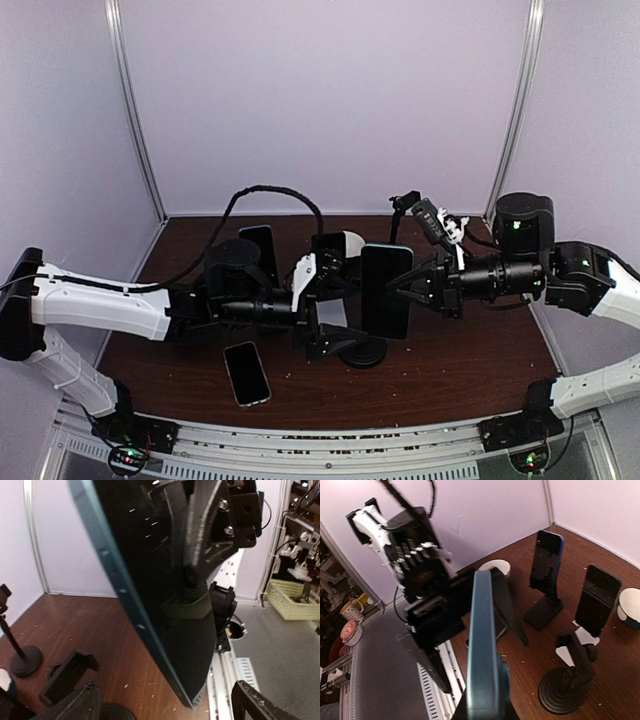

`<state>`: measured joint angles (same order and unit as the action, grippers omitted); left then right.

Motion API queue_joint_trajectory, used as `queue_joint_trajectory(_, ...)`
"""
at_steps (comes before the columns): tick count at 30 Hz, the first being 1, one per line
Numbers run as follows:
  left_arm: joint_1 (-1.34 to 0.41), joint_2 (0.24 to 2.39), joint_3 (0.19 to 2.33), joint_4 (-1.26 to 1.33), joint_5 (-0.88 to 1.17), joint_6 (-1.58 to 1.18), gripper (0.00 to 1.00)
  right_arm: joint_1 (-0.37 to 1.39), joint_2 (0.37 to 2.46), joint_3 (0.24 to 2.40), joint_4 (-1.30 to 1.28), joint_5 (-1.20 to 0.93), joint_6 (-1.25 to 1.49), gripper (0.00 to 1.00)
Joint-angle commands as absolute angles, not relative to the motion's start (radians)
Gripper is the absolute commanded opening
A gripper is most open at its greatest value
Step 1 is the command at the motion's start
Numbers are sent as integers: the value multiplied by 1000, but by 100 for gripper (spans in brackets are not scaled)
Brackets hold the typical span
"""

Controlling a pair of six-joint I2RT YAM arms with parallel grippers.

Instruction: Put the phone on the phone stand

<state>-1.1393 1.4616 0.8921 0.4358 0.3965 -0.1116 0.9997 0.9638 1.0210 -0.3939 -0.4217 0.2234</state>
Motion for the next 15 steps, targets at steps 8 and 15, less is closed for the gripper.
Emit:
queue_joint_trajectory(8, -961, 1445, 854, 421, 359, -47, 98, 934, 1028, 975, -232, -251, 168, 0)
queue_joint_trajectory(15, -923, 1592, 883, 561, 488, -119, 86, 929, 1065, 922, -122, -116, 166, 0)
